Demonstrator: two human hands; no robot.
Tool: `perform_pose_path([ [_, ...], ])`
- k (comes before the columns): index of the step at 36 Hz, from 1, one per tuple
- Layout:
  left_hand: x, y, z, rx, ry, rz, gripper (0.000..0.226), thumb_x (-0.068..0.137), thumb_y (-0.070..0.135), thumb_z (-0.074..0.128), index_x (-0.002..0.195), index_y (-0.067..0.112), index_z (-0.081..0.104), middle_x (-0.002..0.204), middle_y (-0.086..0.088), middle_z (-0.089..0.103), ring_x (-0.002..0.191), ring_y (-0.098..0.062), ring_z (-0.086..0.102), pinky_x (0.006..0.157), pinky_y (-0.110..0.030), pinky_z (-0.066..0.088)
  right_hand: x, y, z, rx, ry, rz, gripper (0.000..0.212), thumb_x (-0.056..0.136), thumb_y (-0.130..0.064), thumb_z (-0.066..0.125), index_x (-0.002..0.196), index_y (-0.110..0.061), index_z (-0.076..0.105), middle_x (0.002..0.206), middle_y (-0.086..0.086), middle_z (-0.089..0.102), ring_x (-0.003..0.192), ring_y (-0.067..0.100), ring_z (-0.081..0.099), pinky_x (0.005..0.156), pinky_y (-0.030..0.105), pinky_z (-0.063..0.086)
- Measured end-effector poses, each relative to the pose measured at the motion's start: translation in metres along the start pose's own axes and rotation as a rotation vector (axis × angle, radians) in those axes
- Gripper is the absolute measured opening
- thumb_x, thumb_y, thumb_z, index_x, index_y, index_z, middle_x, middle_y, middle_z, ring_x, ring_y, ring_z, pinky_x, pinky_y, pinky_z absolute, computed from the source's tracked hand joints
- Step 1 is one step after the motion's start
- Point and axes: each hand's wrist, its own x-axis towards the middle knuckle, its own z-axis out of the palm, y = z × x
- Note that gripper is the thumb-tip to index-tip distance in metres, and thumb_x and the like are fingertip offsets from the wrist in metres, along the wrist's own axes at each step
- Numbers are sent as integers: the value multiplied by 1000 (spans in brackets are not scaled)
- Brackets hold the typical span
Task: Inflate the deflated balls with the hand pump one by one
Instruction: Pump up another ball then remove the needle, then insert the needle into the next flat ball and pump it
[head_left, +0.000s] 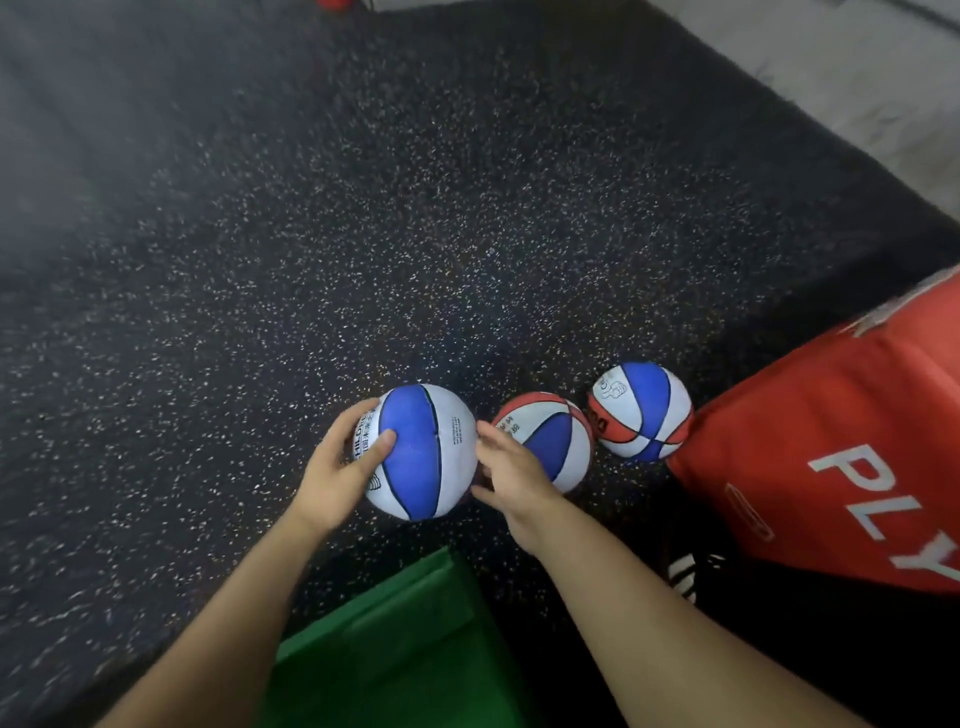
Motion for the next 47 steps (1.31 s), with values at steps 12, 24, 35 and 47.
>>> perform_pose_path([
  [12,15,-74,18,250,-316,-303,57,105,15,61,151,41,40,125,13,61,120,-18,60,99,-35,50,42,41,4,-134,28,142,52,110,-6,39,162,-13,34,163,2,40,151,23,37,123,40,29],
  [24,6,-72,2,415,-211,-163,52,101,45,62,133,76,36,157,-1,46,142,-27,47,118,-58,39,23,37,-11,-48,71,94,51,110,-5,38,160,-18,39,161,2,44,145,20,45,121,41,36],
  [35,-1,14,35,496,-181,231,55,100,28,69,148,44,47,143,6,53,131,-15,52,113,-43,46,-34,-3,-50,-125,133,-147,43,108,-12,47,151,-18,52,147,2,54,130,17,53,116,40,43],
  [47,-36,193,201,280,-423,699,60,95,28,75,150,32,51,147,14,53,135,-1,50,107,-35,50,-181,-31,-195,-70,494,-550,28,103,-16,63,128,-25,69,122,-8,71,110,7,67,98,31,54],
])
